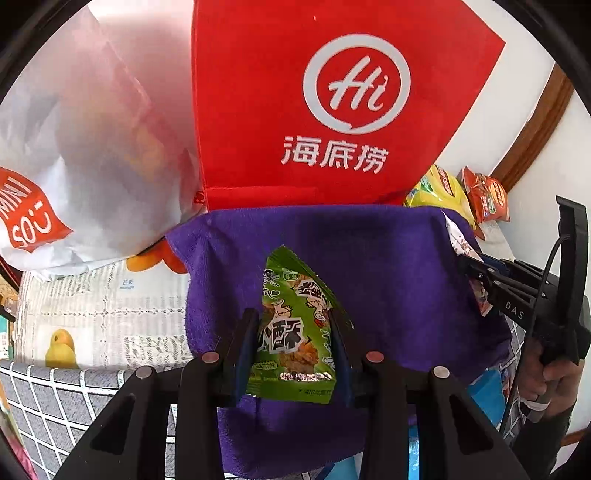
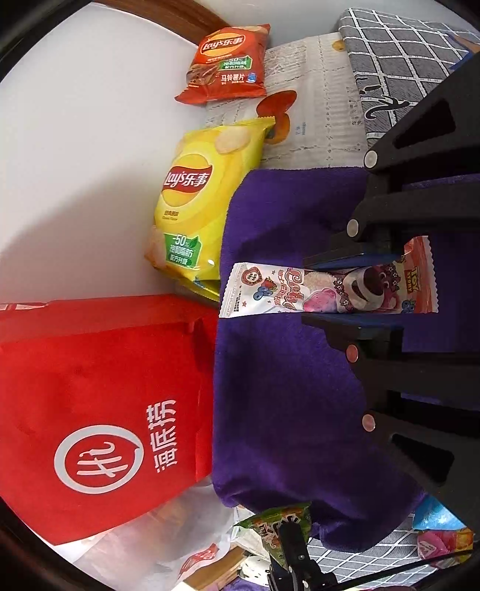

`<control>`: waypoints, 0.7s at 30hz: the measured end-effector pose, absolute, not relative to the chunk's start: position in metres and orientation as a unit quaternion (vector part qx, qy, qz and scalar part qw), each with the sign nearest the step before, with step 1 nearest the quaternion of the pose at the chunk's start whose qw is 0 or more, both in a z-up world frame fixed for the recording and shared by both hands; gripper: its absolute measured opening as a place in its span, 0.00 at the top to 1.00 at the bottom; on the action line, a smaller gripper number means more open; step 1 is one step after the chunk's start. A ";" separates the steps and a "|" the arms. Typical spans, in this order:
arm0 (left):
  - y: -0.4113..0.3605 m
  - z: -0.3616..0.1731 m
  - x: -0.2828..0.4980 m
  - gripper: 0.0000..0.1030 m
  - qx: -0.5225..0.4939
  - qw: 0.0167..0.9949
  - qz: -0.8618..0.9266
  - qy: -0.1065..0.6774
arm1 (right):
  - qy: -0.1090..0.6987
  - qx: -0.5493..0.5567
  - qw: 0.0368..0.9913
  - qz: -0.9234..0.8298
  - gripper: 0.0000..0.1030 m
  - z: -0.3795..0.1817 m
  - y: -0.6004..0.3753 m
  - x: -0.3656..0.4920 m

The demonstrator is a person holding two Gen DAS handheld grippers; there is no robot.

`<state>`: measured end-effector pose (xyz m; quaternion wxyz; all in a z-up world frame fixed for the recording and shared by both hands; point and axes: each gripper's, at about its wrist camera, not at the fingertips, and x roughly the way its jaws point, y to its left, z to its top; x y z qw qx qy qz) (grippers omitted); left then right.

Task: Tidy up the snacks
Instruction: 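Carry both held packs up over the purple towel, then open the right tool dropping the stick pack while the left tool drops the green pack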

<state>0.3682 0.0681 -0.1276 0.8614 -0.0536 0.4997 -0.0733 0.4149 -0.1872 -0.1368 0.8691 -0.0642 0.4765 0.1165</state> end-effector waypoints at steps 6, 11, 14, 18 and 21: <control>0.066 -0.135 0.371 0.65 -0.051 0.854 -0.071 0.512 | 0.495 -0.059 0.859 0.114 0.78 -0.145 -0.190 0.419; 0.062 -0.138 0.373 0.65 -0.046 0.852 -0.072 0.517 | 0.505 -0.063 0.854 0.111 0.78 -0.150 -0.190 0.419; 0.060 -0.139 0.374 0.65 -0.047 0.849 -0.074 0.520 | 0.510 -0.061 0.851 0.108 0.76 -0.152 -0.190 0.420; 0.056 -0.141 0.376 0.65 -0.045 0.849 -0.075 0.521 | 0.509 -0.068 0.851 0.109 0.76 -0.152 -0.186 0.419; 0.055 -0.141 0.377 0.65 -0.046 0.847 -0.077 0.523 | 0.509 -0.069 0.851 0.111 0.74 -0.150 -0.185 0.418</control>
